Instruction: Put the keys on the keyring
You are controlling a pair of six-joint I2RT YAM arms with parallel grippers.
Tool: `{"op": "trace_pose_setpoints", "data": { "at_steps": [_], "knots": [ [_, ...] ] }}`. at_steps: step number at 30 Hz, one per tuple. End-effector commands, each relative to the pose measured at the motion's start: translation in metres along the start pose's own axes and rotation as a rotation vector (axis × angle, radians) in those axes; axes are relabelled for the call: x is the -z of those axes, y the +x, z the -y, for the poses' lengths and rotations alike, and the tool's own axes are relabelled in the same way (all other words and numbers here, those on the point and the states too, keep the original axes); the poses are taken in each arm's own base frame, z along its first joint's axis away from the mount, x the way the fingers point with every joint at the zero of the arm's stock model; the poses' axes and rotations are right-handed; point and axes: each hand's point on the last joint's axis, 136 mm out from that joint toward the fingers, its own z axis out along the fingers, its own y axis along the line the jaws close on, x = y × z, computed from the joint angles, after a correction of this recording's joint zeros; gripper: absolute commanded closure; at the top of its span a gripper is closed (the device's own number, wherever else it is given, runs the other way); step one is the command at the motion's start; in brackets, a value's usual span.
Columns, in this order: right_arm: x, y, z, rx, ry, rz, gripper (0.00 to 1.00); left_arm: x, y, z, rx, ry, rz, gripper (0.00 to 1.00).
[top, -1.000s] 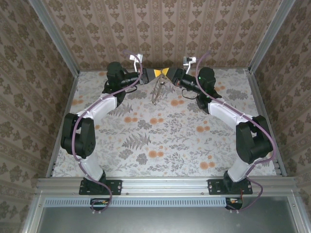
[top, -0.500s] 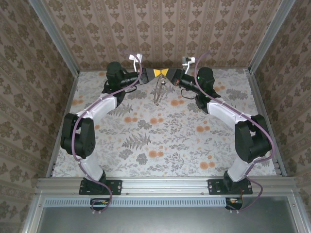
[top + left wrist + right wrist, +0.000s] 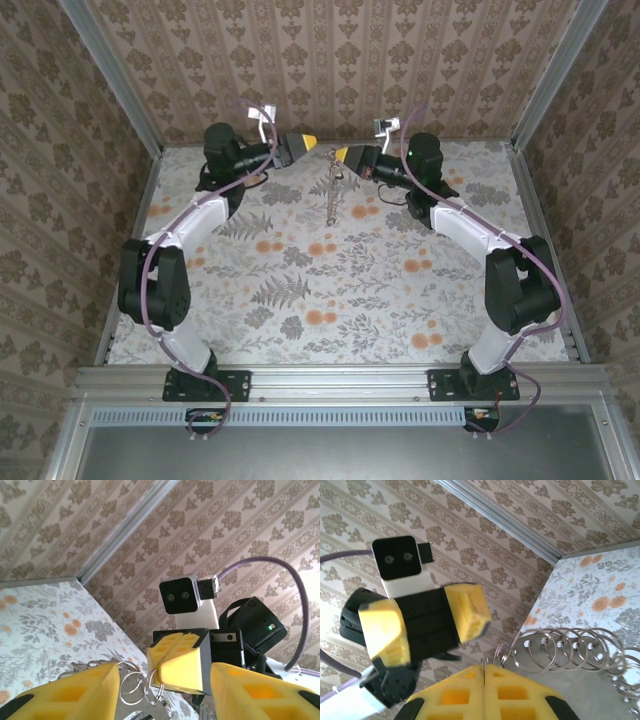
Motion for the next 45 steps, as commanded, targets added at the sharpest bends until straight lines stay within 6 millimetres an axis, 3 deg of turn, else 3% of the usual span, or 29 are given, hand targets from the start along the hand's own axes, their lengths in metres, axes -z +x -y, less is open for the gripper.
{"op": "trace_pose_setpoints", "data": {
  "at_steps": [1,6,12,22,45],
  "knots": [
    [0.005,-0.005,-0.034,0.149,-0.08,-0.069,1.0,0.007,-0.007,0.024,-0.085,0.022,-0.008,0.47],
    [0.005,0.001,-0.042,0.22,-0.124,-0.155,1.0,0.006,0.002,0.031,-0.109,0.053,-0.103,0.46],
    [0.002,-0.001,-0.038,0.225,-0.141,-0.188,1.0,0.0,0.012,0.038,-0.121,0.1,-0.173,0.64],
    [0.001,0.005,-0.029,0.206,-0.14,-0.201,1.0,-0.011,0.021,0.045,-0.134,0.128,-0.222,0.6],
    [0.005,0.008,-0.03,0.208,-0.146,-0.205,1.0,-0.022,0.04,0.03,-0.114,0.136,-0.298,0.62]
  ]
}}
